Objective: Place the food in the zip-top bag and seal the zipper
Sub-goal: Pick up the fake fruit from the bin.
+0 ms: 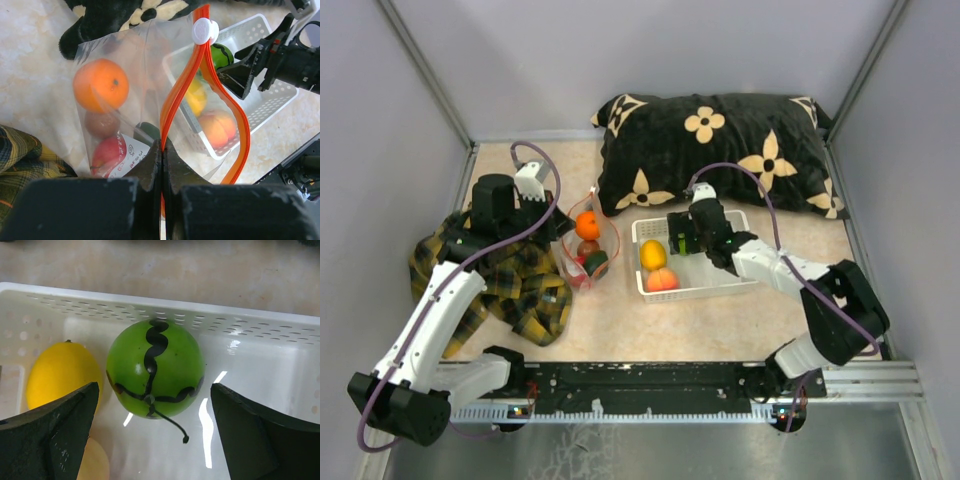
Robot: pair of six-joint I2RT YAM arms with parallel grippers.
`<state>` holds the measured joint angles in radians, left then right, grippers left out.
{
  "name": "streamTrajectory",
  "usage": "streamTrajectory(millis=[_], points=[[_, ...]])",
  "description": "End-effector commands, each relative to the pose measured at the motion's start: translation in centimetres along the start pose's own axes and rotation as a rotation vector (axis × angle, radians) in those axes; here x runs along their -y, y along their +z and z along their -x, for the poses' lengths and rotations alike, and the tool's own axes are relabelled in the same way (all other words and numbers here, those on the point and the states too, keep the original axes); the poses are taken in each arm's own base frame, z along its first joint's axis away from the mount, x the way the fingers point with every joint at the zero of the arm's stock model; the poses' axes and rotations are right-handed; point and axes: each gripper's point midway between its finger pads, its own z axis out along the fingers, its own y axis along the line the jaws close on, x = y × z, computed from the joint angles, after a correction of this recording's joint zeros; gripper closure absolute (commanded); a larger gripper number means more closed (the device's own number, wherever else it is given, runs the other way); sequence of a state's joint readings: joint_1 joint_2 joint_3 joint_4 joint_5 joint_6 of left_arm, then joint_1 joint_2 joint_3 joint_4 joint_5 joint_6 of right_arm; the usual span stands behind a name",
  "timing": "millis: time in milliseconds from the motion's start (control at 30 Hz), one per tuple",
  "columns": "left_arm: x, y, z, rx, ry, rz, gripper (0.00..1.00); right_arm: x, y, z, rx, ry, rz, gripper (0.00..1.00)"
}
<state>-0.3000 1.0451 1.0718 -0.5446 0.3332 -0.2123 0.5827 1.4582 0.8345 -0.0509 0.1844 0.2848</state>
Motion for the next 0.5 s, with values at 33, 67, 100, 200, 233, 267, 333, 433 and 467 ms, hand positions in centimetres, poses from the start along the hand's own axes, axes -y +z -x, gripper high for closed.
streamTrajectory(millis=[33,67,100,200,233,267,333,433,467], points=[[0.2,0.2,0.3,0.016,0.004,-0.022,1.0,-0.9,1.7,3.9,0.106,0.048,0.028,0.06],[0.2,0.1,0.3,0.018,0.005,-0.02,1.0,-0.7,2.4,3.3,0.086,0.048,0.02,0.07],[0.1,0.1,0.4,0.019,0.006,-0.019,1.0,-0.6,2.9,2.9,0.076,0.046,0.014,0.07],[0.0,0.2,0.3,0.016,0.005,-0.016,1.0,-0.4,3.8,2.5,0.077,0.048,0.012,0.08],[0.0,0.3,0.2,0.014,0.003,-0.015,1.0,-0.4,4.0,2.3,0.078,0.047,0.016,0.08],[0.0,0.3,0.2,0.012,0.002,-0.016,1.0,-0.4,4.2,2.1,0.075,0.047,0.016,0.09],[-0.1,0.4,0.1,0.009,0.001,-0.016,1.0,-0.2,4.4,1.7,0.064,0.044,0.008,0.1],[-0.1,0.4,0.1,0.009,0.001,-0.017,1.0,0.1,4.4,1.2,0.053,0.036,0.001,0.12],[-0.1,0.4,0.1,0.007,-0.001,-0.017,1.0,0.1,4.3,1.1,0.05,0.033,0.0,0.13]])
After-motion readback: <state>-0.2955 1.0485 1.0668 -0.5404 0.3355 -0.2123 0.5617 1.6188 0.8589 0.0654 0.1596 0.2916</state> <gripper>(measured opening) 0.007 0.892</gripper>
